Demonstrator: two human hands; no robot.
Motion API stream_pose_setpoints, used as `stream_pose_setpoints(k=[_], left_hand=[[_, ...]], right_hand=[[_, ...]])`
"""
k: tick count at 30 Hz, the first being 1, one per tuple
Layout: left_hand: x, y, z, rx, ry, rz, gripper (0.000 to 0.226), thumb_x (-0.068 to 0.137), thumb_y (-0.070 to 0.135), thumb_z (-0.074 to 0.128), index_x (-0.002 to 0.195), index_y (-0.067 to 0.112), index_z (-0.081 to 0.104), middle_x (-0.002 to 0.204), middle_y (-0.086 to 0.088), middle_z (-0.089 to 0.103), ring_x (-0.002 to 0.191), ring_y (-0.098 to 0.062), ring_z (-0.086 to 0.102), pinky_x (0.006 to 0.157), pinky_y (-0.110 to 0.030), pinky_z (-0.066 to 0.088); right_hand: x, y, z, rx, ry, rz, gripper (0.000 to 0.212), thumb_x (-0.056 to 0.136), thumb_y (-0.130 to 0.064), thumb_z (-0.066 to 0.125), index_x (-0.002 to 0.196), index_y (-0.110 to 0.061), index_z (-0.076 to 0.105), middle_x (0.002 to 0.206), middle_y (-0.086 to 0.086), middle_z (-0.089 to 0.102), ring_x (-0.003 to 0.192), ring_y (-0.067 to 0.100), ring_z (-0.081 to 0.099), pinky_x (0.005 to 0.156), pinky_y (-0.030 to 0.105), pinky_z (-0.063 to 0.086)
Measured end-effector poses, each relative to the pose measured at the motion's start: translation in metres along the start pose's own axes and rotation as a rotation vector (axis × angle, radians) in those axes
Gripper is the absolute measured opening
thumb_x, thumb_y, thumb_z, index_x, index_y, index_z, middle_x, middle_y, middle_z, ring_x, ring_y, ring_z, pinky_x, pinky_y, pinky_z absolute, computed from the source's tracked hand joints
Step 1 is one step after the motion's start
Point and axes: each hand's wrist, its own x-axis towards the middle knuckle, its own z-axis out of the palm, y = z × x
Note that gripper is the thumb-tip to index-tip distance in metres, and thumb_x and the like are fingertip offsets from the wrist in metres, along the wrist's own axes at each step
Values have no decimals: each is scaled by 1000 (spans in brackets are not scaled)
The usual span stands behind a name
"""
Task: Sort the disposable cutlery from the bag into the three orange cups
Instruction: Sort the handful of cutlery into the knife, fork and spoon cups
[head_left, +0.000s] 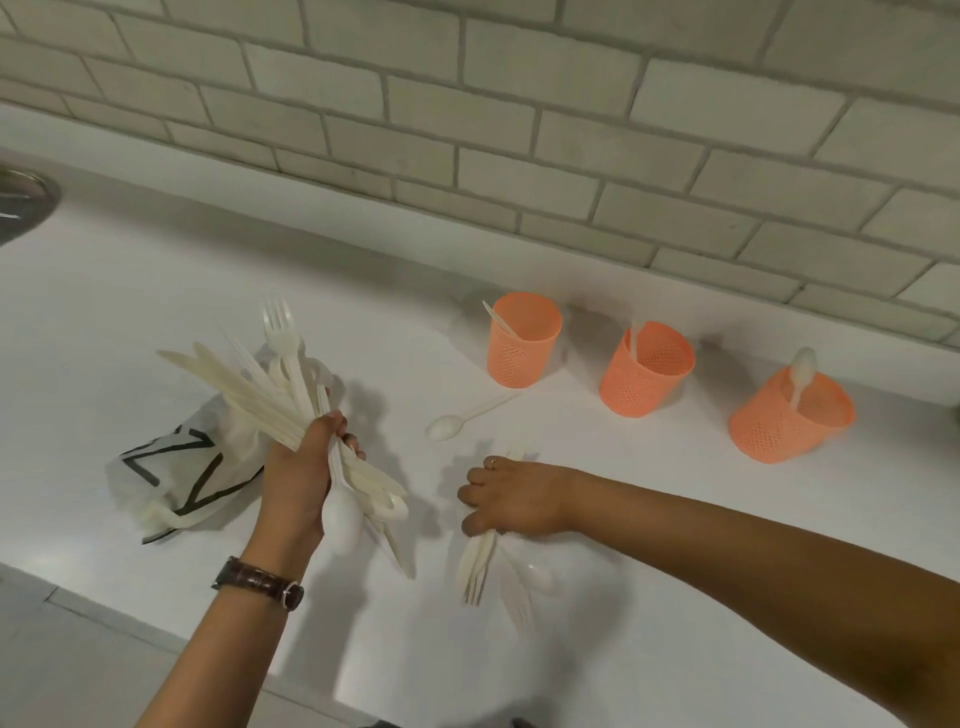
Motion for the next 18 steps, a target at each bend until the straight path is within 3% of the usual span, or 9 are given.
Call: stream_pose_setpoints(k=[3, 6, 11, 13, 15, 16, 18], left_hand=[[-2, -2, 1, 15, -7, -1, 27, 89, 4, 50, 108, 21, 58, 63, 5, 53, 51, -9, 50, 51, -22, 48], [-1, -4, 5, 32, -6, -5, 25, 89, 4, 50, 104, 22, 59, 62, 4, 52, 50, -9, 50, 50, -23, 48], [-3, -6, 15, 36, -32, -25, 20, 89, 4, 50, 90, 21, 61, 61, 4, 52, 48, -9, 50, 49, -22, 47], [-4, -7, 17, 43, -44, -34, 18, 89, 5, 51, 87, 21, 60, 60, 4, 52, 49, -9, 51, 49, -22, 47], [-5, -8, 18, 51, -58, -46, 16, 90, 6, 51, 88, 19, 59, 60, 4, 52, 48, -9, 51, 49, -22, 48], [-5, -9, 19, 53, -59, -57, 14, 90, 6, 51, 87, 18, 58, 61, 4, 52, 48, -8, 51, 49, -21, 48], [-5, -10, 21, 53, -59, -76, 12, 90, 6, 51, 86, 16, 56, 61, 3, 52, 47, -9, 51, 49, -20, 47]], right_hand=[[-17, 1, 8, 25, -21, 62, 25, 64, -25, 81, 80, -21, 62, 76, -2, 57, 69, 18, 56, 67, 25, 25], [-37, -8, 23, 3, 62, 210, 25, 71, -33, 75, 80, -22, 54, 77, -6, 58, 69, 14, 54, 66, 24, 28], [-62, -15, 46, -65, 191, 554, 10, 83, -25, 46, 90, -18, 47, 70, -4, 59, 77, 15, 36, 70, 26, 29], [-64, -5, 46, -69, 229, 659, 11, 83, -24, 49, 90, -15, 51, 67, -2, 59, 75, 15, 31, 70, 28, 33], [-58, 9, 31, -47, 241, 739, 17, 77, -20, 65, 91, -13, 57, 66, -1, 58, 73, 15, 29, 68, 27, 29], [-52, 16, 22, -36, 207, 762, 24, 74, -15, 70, 94, -11, 58, 71, 1, 58, 75, 15, 30, 69, 26, 27], [-38, 29, 6, 128, 111, 764, 27, 85, -7, 56, 111, -6, 52, 95, 10, 57, 89, 22, 40, 73, 25, 26]])
